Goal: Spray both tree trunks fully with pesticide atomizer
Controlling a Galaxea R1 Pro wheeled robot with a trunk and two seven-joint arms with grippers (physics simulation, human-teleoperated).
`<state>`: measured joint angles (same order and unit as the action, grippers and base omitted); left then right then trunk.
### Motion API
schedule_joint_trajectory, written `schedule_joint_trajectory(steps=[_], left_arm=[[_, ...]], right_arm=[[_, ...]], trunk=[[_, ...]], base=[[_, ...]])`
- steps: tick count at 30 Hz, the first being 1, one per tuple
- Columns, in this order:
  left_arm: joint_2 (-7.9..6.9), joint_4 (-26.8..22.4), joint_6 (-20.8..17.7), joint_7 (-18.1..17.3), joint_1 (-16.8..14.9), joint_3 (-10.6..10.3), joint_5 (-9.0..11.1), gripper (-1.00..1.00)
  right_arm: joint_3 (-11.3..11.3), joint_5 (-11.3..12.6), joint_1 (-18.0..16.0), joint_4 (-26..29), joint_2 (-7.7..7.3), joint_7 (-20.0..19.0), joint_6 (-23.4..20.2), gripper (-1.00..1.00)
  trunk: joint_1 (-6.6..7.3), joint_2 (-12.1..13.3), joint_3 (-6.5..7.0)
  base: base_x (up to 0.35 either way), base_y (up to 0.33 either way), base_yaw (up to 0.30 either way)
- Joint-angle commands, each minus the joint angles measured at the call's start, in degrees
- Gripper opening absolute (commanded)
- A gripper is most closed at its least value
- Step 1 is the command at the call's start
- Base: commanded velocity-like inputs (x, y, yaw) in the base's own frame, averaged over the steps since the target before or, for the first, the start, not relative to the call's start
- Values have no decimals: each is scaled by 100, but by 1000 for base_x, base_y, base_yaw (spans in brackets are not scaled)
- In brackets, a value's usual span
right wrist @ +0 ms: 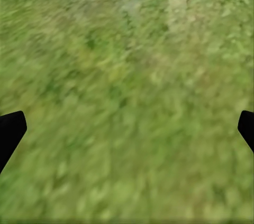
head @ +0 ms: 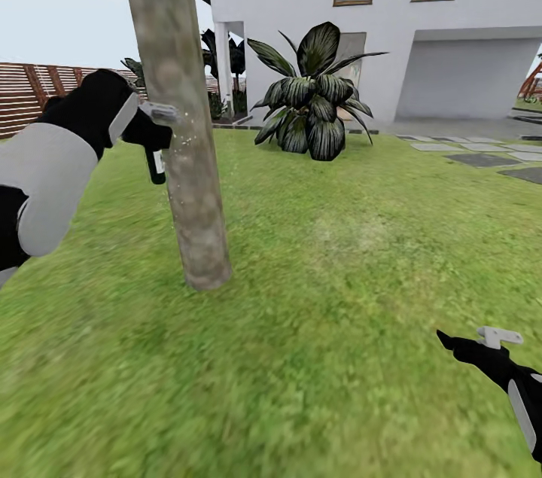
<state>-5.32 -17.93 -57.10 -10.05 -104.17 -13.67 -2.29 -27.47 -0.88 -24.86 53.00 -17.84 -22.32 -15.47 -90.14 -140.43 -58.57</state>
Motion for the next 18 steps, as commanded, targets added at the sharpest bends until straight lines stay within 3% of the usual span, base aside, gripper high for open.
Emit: schedule_joint_trajectory(steps=[1, 5, 14, 18], left_arm=[[-6, 0, 8, 2, 0, 159, -27, -100], [-4, 13, 26, 3, 11, 293, -39, -100], [12, 57, 25, 4, 49, 295, -33, -100], [14, 61, 26, 8, 54, 294, -34, -100]], right_arm=[[1, 0, -1, 0, 0, 0, 0, 100], [0, 0, 0, -1, 0, 0, 0, 100], [4, 0, 0, -3, 0, 0, 0, 100], [2, 0, 0, -3, 0, 0, 0, 100]], trunk=[[0, 0, 0], [0, 0, 0], [0, 0, 0], [0, 0, 0]], base=[[0, 0, 0], [0, 0, 0], [4, -2, 0], [148, -142, 0]])
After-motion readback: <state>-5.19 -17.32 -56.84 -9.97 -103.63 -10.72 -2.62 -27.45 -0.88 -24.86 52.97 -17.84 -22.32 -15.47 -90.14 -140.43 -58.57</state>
